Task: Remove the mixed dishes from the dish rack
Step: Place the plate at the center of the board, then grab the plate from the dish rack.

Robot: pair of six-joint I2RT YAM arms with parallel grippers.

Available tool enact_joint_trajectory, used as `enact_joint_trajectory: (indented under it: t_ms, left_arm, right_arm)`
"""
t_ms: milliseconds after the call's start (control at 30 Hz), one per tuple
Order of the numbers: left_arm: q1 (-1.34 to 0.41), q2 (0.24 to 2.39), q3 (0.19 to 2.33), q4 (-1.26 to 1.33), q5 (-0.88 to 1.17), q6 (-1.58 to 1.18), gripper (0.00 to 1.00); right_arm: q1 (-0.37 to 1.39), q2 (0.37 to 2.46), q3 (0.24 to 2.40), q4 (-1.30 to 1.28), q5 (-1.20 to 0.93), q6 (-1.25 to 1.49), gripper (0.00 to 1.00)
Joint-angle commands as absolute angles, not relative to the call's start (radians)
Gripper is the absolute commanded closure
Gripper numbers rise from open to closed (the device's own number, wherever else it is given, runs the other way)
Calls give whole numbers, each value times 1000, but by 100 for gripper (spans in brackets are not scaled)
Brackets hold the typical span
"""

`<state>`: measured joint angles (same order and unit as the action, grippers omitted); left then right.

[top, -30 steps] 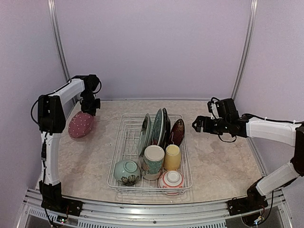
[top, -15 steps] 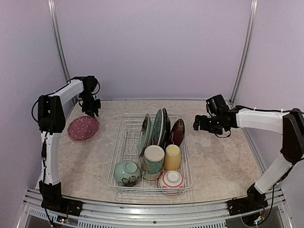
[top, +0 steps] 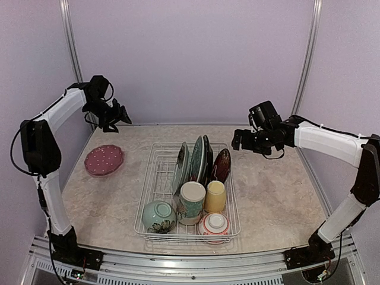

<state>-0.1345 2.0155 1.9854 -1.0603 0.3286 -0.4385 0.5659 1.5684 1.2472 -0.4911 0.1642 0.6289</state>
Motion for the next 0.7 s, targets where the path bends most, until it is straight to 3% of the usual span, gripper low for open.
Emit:
enact_joint_trajectory:
  t_ms: [0, 333, 667]
  left_arm:
    - [-223, 1882, 1956, -974, 462, -437, 24]
    - [-479, 1709, 1741, -689, 624, -506, 7]
    - [-804, 1777, 1805, -852, 20, -440, 9]
  right_arm:
    - [598, 1591, 1296, -578, 242, 633, 0]
    - [612, 1467, 1119, -457, 221, 678, 0]
    - [615, 1387, 1111, -480, 185, 611, 0]
